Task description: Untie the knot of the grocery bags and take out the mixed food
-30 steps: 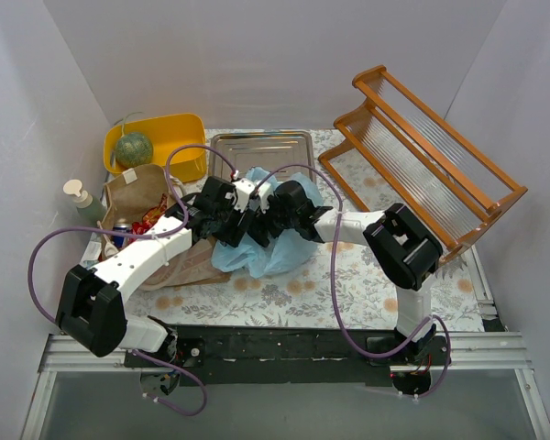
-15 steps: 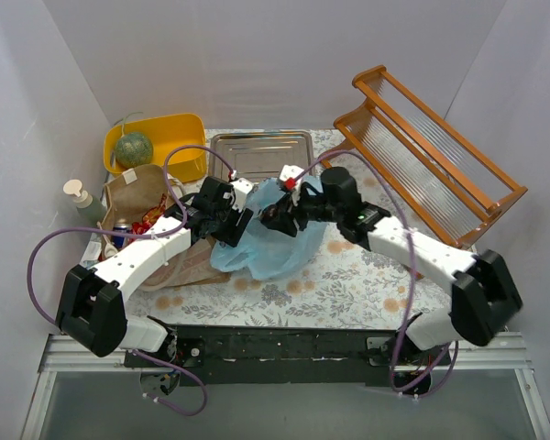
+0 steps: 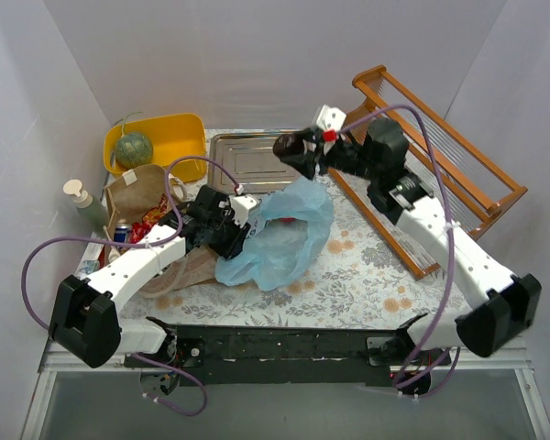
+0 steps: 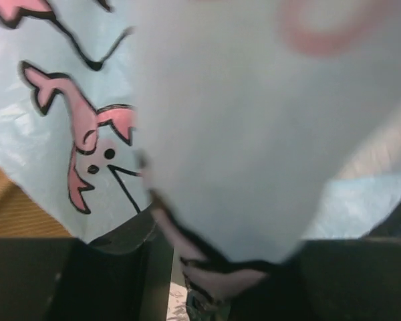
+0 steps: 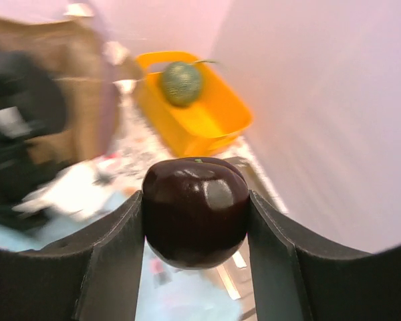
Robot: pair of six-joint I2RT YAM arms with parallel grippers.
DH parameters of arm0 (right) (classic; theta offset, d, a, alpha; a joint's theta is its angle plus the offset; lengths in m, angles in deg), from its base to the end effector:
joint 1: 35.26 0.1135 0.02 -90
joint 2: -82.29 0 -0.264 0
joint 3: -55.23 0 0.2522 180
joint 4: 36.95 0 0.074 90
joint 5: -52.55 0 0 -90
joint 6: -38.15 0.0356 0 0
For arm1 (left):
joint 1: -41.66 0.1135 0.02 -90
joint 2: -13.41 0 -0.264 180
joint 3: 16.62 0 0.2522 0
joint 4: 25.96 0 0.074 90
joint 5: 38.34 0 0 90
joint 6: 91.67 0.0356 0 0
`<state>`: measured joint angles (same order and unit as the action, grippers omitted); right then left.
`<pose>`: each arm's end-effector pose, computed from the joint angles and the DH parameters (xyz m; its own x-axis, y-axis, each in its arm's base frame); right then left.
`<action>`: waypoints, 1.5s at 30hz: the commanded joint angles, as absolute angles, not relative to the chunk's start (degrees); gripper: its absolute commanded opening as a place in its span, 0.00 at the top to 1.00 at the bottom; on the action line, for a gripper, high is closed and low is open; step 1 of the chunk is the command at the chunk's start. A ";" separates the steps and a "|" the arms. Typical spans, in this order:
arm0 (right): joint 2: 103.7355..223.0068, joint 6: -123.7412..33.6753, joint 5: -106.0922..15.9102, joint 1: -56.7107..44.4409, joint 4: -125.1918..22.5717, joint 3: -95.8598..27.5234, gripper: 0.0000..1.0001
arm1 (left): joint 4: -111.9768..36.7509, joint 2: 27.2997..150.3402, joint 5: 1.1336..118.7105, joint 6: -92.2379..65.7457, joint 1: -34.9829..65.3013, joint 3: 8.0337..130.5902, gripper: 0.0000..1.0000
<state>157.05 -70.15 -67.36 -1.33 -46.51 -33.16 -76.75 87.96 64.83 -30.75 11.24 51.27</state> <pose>0.2393 0.1823 0.4351 0.3374 -0.1010 -0.9359 -0.8327 0.4317 -0.3468 0.2189 -0.1379 0.2471 -0.9263 -0.0049 -0.3769 0.1700 0.8870 -0.4293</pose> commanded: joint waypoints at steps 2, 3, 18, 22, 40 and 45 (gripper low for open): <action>171.65 -69.43 -62.68 -4.49 -42.01 -45.00 0.99 | -82.96 84.78 78.11 -24.61 11.51 49.17 0.76; 176.63 -67.08 -61.89 -4.76 -42.10 -49.11 0.99 | -83.57 84.78 78.81 -23.74 11.43 49.87 0.79; 211.37 -55.80 -52.05 -7.75 -31.99 -65.40 0.99 | -96.31 82.76 78.73 -16.69 10.37 46.54 0.90; 218.95 -56.24 -50.64 -8.63 -32.52 -71.90 0.99 | -96.84 84.68 77.76 -17.13 10.37 46.18 0.90; 227.75 -50.09 -51.60 -11.80 -33.22 -74.03 0.69 | -94.91 90.32 77.68 -18.45 10.37 49.97 0.90; 223.71 -49.65 -51.43 -11.71 -34.01 -67.88 0.49 | -92.81 90.41 77.59 -18.01 10.37 49.26 0.90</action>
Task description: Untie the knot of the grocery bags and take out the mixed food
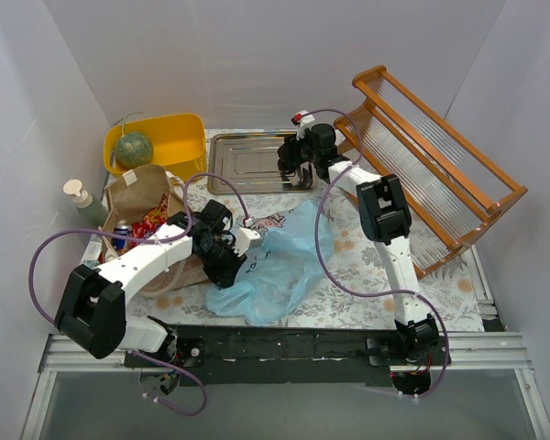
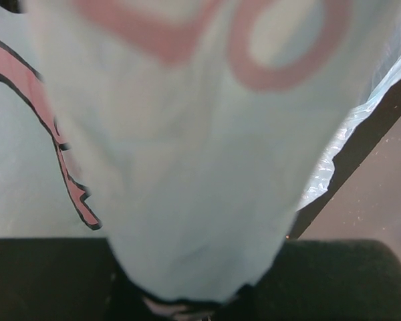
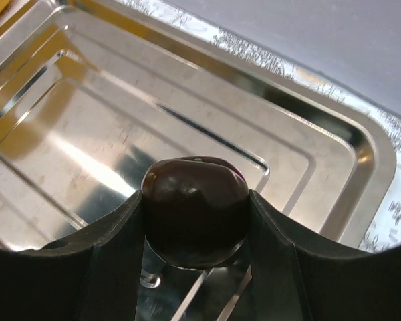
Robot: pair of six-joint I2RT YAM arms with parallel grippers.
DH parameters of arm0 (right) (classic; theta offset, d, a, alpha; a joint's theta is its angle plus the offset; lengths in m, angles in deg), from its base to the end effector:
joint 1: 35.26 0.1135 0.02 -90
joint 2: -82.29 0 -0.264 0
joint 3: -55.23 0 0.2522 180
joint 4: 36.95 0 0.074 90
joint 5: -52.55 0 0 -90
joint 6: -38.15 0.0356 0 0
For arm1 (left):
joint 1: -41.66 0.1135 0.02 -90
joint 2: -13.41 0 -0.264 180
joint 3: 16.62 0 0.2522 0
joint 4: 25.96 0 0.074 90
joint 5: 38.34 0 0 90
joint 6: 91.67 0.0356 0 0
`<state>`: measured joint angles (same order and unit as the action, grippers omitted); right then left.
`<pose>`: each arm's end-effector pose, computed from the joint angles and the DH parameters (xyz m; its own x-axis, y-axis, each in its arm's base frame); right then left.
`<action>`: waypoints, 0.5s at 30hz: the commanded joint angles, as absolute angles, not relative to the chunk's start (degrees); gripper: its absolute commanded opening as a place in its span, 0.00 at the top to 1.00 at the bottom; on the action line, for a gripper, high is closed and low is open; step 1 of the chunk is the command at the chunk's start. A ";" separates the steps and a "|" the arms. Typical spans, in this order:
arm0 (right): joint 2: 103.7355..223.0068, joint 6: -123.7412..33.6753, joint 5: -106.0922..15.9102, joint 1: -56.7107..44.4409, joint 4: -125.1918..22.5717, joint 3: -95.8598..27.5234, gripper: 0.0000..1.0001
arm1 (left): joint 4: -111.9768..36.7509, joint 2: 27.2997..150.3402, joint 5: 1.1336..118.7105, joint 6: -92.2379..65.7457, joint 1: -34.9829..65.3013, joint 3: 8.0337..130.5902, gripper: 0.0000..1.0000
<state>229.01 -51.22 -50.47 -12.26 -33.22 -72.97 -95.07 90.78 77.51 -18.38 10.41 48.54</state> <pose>0.5353 0.2359 0.1505 -0.2414 -0.0908 -0.9662 -0.5786 0.8128 0.0681 0.1841 -0.1299 0.2129 -0.9598 0.2798 -0.0206 0.2580 0.8516 -0.4562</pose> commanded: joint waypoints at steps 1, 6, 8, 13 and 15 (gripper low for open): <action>223.01 -49.48 -51.16 -11.79 -34.10 -66.65 0.43 | -92.54 90.58 77.68 -17.93 10.37 49.17 0.90; 217.74 -48.95 -52.47 -11.88 -34.28 -58.39 0.06 | -89.82 90.67 78.47 -18.36 10.37 47.95 0.90; 215.72 -48.95 -53.88 -11.88 -33.58 -57.33 0.02 | -89.46 90.23 79.17 -18.45 10.37 47.68 0.90; 213.52 -48.51 -55.91 -11.97 -34.54 -59.17 0.02 | -89.11 89.18 79.35 -18.10 10.37 46.89 0.89; 211.50 -48.59 -55.99 -11.97 -35.42 -59.34 0.02 | -89.02 88.56 79.43 -17.93 10.37 47.06 0.89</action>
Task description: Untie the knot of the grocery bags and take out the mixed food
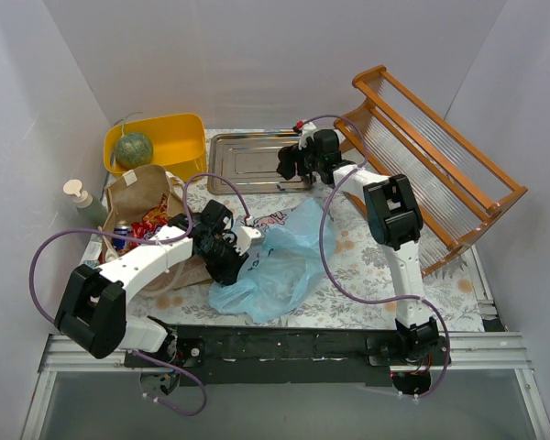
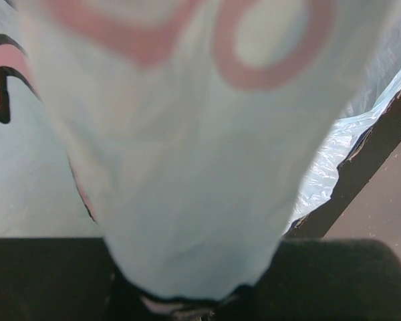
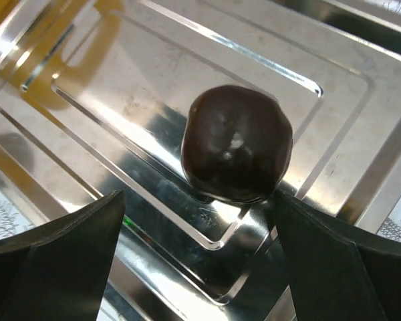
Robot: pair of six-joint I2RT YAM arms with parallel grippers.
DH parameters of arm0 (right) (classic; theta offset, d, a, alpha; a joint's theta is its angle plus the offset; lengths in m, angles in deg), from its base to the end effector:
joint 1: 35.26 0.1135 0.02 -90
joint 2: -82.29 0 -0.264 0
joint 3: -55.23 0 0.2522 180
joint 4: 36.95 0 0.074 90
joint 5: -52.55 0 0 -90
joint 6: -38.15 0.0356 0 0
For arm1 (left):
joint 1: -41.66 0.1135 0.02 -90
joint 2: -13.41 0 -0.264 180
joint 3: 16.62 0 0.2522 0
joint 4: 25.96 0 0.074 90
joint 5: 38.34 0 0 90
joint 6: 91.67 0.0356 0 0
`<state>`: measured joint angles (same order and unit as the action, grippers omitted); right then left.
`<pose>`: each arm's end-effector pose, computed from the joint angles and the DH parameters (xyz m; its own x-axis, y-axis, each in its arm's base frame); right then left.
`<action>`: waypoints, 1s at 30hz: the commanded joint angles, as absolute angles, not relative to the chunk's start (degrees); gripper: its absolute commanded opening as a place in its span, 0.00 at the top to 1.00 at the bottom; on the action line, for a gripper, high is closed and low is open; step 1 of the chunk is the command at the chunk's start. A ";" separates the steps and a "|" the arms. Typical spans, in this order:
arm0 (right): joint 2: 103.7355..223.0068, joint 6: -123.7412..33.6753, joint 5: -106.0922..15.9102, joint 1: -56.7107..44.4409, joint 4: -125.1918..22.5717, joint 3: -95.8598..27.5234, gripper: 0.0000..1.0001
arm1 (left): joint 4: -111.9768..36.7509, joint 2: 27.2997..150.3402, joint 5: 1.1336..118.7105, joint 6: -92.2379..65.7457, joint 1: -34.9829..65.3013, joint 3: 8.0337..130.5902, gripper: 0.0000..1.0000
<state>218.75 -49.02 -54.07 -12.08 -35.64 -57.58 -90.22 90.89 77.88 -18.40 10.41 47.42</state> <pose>0.4946 0.2229 0.1531 -0.3796 -0.1111 -0.9184 -0.6024 0.7832 0.1543 0.1890 -0.1331 0.2091 -0.9571 0.2787 -0.0797 0.2823 0.8336 -0.4747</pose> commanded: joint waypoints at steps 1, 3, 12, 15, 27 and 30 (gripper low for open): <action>210.45 -48.77 -55.99 -12.06 -36.29 -58.82 0.02 | -88.94 88.39 79.43 -17.75 10.37 47.33 0.89; 206.84 -49.91 -53.38 -11.88 -38.31 -58.03 0.02 | -88.85 88.03 79.52 -17.23 10.37 47.77 0.89; 178.38 -50.97 -58.27 -11.01 -42.01 -42.93 0.17 | -90.78 95.67 83.03 -19.24 10.37 60.32 1.00; 167.13 -54.54 -62.22 -8.11 -45.96 -35.63 0.37 | -88.76 99.89 83.56 -24.59 10.46 66.12 1.00; 150.32 -78.04 -67.35 10.08 -64.70 -12.43 0.83 | -86.91 105.00 94.29 -33.22 11.25 76.86 1.00; 151.98 -76.73 -56.30 10.44 -59.25 -7.67 0.87 | -87.53 103.95 94.46 -32.96 11.34 76.33 1.00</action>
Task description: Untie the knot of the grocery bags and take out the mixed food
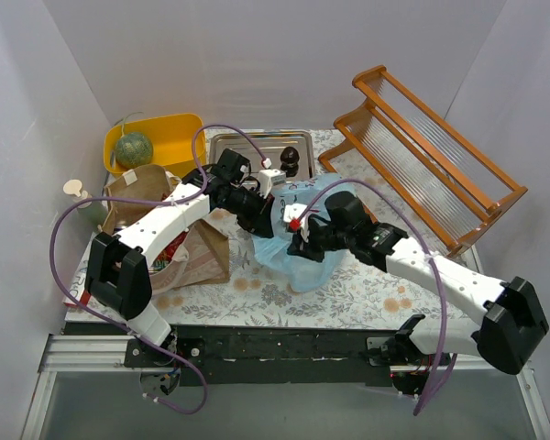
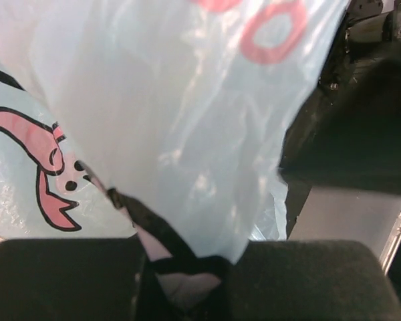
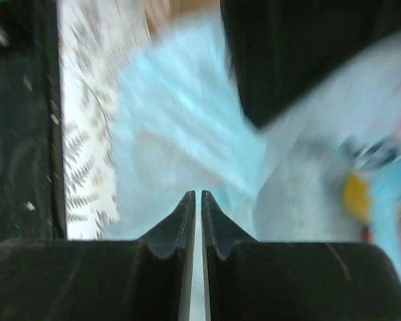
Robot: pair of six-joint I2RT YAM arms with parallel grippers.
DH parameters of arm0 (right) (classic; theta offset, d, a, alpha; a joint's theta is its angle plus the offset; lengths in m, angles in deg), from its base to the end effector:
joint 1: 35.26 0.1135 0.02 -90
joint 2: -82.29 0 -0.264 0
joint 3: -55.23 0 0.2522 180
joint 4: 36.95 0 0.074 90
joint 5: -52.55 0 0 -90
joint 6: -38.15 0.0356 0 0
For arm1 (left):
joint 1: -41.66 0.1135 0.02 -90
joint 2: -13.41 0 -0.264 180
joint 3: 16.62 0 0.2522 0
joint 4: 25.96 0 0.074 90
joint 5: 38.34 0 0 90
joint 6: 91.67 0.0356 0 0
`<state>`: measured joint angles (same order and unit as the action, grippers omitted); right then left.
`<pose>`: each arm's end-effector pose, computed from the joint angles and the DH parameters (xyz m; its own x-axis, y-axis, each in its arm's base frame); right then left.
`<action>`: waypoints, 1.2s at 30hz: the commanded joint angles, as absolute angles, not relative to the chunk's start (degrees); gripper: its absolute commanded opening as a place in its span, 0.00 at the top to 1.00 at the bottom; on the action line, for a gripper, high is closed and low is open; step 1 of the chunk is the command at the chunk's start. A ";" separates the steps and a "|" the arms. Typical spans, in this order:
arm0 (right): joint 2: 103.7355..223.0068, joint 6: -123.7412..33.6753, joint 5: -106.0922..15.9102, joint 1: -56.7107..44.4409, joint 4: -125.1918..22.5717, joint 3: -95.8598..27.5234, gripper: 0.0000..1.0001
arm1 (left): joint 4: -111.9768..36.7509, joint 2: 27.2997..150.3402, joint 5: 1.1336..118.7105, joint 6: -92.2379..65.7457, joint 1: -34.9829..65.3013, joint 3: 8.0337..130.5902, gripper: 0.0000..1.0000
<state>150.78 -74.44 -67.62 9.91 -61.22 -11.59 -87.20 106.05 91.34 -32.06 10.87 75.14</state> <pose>0.1773 0.2038 0.3059 0.0732 -0.3974 -0.9147 -0.9787 0.1477 -0.1425 0.2734 -0.1893 0.2837 -0.9841 0.1332 -0.1179 0.1769 0.6674 -0.7234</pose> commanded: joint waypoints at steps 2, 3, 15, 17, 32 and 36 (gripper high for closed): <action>153.56 -76.89 -39.24 10.44 -52.87 -2.85 0.77 | -88.58 102.63 94.46 -32.17 11.42 75.37 1.00; 154.09 -79.16 -35.73 10.44 -51.35 -0.57 0.68 | -88.84 102.19 93.85 -31.29 11.51 74.93 1.00; 152.32 -82.08 -48.63 14.93 -70.34 -6.16 0.71 | -94.02 92.25 91.12 -21.71 13.00 75.99 1.00; 154.70 -84.18 -44.58 13.79 -66.73 -7.92 0.71 | -94.65 93.21 91.74 -21.09 13.09 73.80 1.00; 174.83 -77.09 -44.39 4.73 -54.94 -25.50 0.34 | -91.49 97.26 92.97 -23.73 13.09 66.22 1.00; 181.06 -72.35 -41.94 4.38 -53.88 -30.07 0.17 | -90.96 97.88 92.62 -24.52 13.18 65.96 1.00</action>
<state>176.70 -78.59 -43.32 4.88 -58.77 -24.68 -91.75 97.42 91.39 -23.97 12.95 65.87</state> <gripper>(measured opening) 0.776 0.009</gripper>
